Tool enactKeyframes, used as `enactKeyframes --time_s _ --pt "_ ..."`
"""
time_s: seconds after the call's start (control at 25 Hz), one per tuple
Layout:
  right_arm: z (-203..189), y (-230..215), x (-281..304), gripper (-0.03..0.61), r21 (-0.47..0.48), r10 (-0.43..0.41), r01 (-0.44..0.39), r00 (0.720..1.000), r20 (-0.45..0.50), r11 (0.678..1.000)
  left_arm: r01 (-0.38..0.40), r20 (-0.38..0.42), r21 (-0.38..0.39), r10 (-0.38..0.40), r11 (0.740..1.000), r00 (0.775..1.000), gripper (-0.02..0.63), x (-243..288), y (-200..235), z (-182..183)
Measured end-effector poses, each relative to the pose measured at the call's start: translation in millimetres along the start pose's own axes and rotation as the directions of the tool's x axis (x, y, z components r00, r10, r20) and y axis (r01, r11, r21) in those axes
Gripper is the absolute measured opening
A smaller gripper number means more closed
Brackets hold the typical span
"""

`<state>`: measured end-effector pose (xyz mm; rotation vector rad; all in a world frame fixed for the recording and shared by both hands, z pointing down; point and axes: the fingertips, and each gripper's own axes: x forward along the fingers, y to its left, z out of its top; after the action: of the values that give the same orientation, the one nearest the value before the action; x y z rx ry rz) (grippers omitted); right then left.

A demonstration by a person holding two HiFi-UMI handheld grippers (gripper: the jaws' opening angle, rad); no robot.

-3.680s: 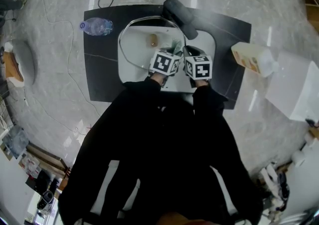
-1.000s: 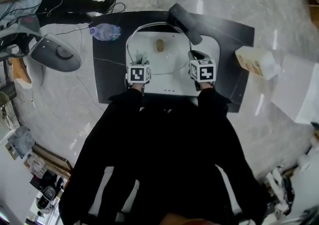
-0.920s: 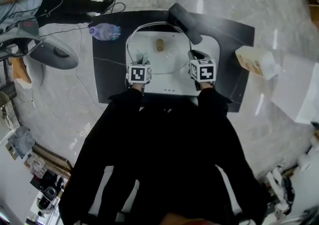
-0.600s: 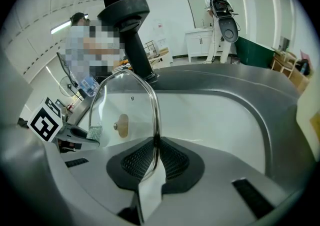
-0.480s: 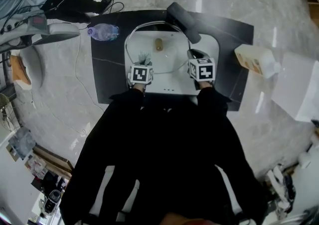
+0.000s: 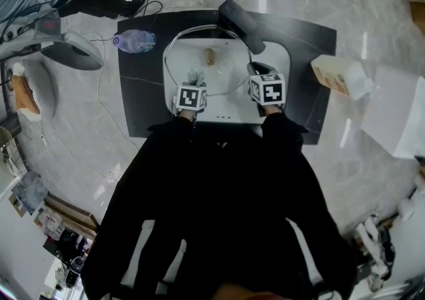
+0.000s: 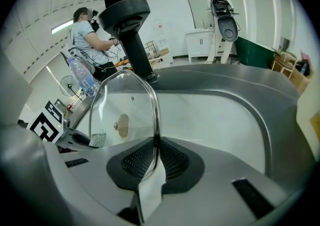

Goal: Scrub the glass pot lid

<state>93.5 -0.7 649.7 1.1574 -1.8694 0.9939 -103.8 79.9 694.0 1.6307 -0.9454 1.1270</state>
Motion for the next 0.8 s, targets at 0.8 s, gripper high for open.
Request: enactKeyframes --time_s 0.8 --pt "1 -1 1 0.037 -0.005 -0.008 0.008 1.0 0.004 1.0 0.156 -0.013 -0.058 -0.157 0.986 0.987 0.074 21 -57 3"
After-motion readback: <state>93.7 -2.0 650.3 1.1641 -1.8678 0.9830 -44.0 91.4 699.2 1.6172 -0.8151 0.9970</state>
